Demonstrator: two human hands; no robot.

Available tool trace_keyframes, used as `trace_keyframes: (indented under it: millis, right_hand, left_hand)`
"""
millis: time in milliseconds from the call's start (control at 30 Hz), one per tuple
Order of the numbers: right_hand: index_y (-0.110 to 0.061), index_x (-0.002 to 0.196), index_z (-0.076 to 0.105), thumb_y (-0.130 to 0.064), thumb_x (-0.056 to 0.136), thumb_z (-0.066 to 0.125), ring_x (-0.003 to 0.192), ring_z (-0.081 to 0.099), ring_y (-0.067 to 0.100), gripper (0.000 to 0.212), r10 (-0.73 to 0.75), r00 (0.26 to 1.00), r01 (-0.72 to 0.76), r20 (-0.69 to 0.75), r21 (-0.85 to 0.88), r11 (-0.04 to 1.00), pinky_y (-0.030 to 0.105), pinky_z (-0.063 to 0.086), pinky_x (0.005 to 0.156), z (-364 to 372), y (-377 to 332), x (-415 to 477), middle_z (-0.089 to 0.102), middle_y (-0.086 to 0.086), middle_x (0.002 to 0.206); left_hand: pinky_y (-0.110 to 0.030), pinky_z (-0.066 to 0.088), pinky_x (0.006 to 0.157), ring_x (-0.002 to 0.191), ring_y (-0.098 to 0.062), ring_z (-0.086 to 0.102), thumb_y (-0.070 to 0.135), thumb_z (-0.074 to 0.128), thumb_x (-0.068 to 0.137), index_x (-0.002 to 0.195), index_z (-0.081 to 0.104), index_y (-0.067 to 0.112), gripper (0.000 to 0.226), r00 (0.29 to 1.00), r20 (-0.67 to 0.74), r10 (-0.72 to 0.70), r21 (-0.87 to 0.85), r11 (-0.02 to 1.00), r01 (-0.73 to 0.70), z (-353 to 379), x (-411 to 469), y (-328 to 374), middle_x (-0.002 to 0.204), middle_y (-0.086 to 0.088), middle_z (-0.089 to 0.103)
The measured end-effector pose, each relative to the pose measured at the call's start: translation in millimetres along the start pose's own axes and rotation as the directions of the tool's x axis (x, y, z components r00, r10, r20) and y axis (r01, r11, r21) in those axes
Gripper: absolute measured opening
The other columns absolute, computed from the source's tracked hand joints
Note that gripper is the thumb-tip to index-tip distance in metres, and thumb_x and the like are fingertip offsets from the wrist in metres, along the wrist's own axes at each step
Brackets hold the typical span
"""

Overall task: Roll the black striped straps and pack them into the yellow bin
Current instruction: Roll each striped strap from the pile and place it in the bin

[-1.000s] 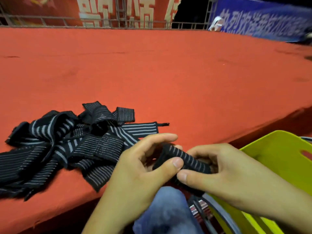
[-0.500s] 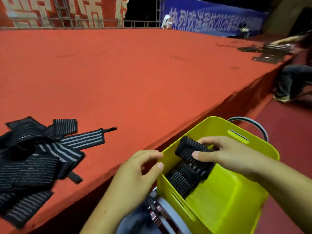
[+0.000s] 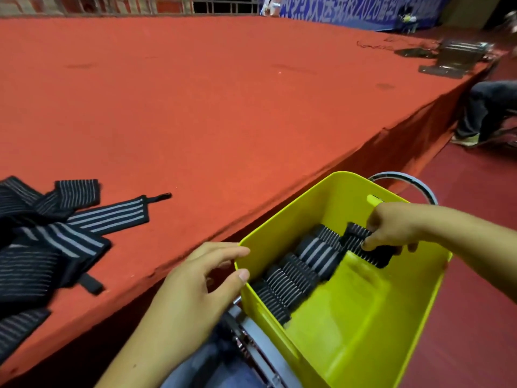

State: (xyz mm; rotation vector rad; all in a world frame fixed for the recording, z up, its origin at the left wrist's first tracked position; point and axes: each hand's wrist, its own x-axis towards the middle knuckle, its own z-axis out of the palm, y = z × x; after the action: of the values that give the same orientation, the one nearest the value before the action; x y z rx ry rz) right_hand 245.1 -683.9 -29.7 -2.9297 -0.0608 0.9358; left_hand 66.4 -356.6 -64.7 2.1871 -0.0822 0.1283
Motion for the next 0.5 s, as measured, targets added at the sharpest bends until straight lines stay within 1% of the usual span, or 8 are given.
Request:
trace_keyframes:
  millis: [100, 200, 233, 267, 333, 400, 467, 500]
  right_hand:
    - [-0.009, 0.094, 0.074, -0.036, 0.089, 0.076, 0.065, 0.076, 0.018, 0.027, 0.121, 0.988, -0.111, 0.100, -0.106, 0.988, 0.030, 0.057, 0.053, 6.2, -4.4, 20.5, 0.078, 0.004, 0.084]
    - [-0.005, 0.102, 0.071, -0.036, 0.092, 0.072, 0.077, 0.077, 0.022, 0.032, 0.229, 0.965, -0.193, 0.129, -0.242, 0.951, 0.032, 0.058, 0.063, 15.3, -10.9, 36.7, 0.079, 0.008, 0.093]
    - [-0.002, 0.107, 0.070, -0.036, 0.094, 0.070, 0.079, 0.076, 0.024, 0.035, 0.269, 0.953, -0.222, 0.137, -0.284, 0.933, 0.032, 0.057, 0.063, 19.4, -12.8, 41.7, 0.079, 0.010, 0.093]
    - [-0.001, 0.107, 0.069, -0.034, 0.097, 0.067, 0.077, 0.074, 0.024, 0.036, 0.304, 0.942, -0.247, 0.143, -0.318, 0.915, 0.031, 0.056, 0.060, 23.5, -15.7, 45.5, 0.077, 0.010, 0.087]
    - [-0.001, 0.095, 0.067, -0.028, 0.100, 0.060, 0.064, 0.069, 0.019, 0.029, 0.339, 0.932, -0.269, 0.128, -0.384, 0.884, 0.029, 0.054, 0.058, 32.3, -21.6, 51.9, 0.072, 0.008, 0.065]
    - [-0.006, 0.084, 0.067, -0.025, 0.101, 0.054, 0.055, 0.065, 0.013, 0.029, 0.348, 0.931, -0.265, 0.107, -0.457, 0.849, 0.028, 0.054, 0.066, 39.5, -26.9, 57.5, 0.065, 0.002, 0.047]
    - [-0.009, 0.088, 0.068, -0.025, 0.103, 0.051, 0.055, 0.063, 0.011, 0.028, 0.359, 0.927, -0.262, 0.110, -0.495, 0.829, 0.027, 0.053, 0.076, 44.0, -29.5, 59.4, 0.065, 0.000, 0.047]
    - [-0.009, 0.091, 0.068, -0.025, 0.103, 0.050, 0.056, 0.063, 0.011, 0.027, 0.358, 0.928, -0.263, 0.105, -0.496, 0.827, 0.026, 0.053, 0.075, 45.5, -29.2, 60.6, 0.066, 0.000, 0.052]
  left_hand:
    - [-0.004, 0.039, 0.090, 0.112, 0.006, 0.060, 0.037, 0.069, 0.091, 0.113, 0.070, 0.046, 0.024, 1.000, 0.008, -0.006, -0.005, 1.000, 0.006, 0.0, -0.5, -0.2, 0.123, 0.034, 0.061]
    - [-0.004, 0.039, 0.090, 0.112, 0.009, 0.059, 0.038, 0.068, 0.091, 0.113, 0.069, 0.048, 0.024, 1.000, 0.012, -0.017, -0.007, 1.000, 0.017, 0.5, -0.3, 0.0, 0.123, 0.035, 0.060]
    - [-0.005, 0.039, 0.090, 0.112, 0.009, 0.058, 0.038, 0.068, 0.091, 0.114, 0.069, 0.048, 0.024, 1.000, 0.014, -0.017, -0.006, 1.000, 0.017, 0.7, -0.5, 0.0, 0.123, 0.035, 0.060]
    - [-0.005, 0.038, 0.091, 0.112, 0.009, 0.058, 0.039, 0.067, 0.091, 0.114, 0.069, 0.048, 0.024, 1.000, 0.012, -0.013, -0.003, 1.000, 0.013, 0.9, -0.4, -0.3, 0.123, 0.034, 0.060]
    - [-0.003, 0.038, 0.092, 0.114, 0.008, 0.057, 0.044, 0.065, 0.090, 0.114, 0.069, 0.048, 0.025, 1.000, 0.010, -0.008, -0.005, 1.000, 0.008, 1.2, -1.3, -1.3, 0.123, 0.033, 0.061]
    - [-0.006, 0.038, 0.093, 0.115, 0.008, 0.057, 0.050, 0.060, 0.087, 0.115, 0.068, 0.049, 0.029, 1.000, 0.010, -0.011, -0.010, 1.000, 0.011, 1.2, -2.1, -1.4, 0.124, 0.034, 0.060]
    - [-0.009, 0.038, 0.094, 0.116, 0.009, 0.056, 0.054, 0.057, 0.085, 0.115, 0.068, 0.050, 0.032, 1.000, 0.013, -0.007, -0.017, 1.000, 0.007, 1.3, -2.4, -1.4, 0.124, 0.035, 0.059]
    - [-0.010, 0.039, 0.095, 0.116, 0.009, 0.056, 0.056, 0.056, 0.084, 0.115, 0.068, 0.050, 0.034, 1.000, 0.013, -0.005, -0.023, 1.000, 0.005, 1.3, -2.8, -1.4, 0.124, 0.035, 0.059]
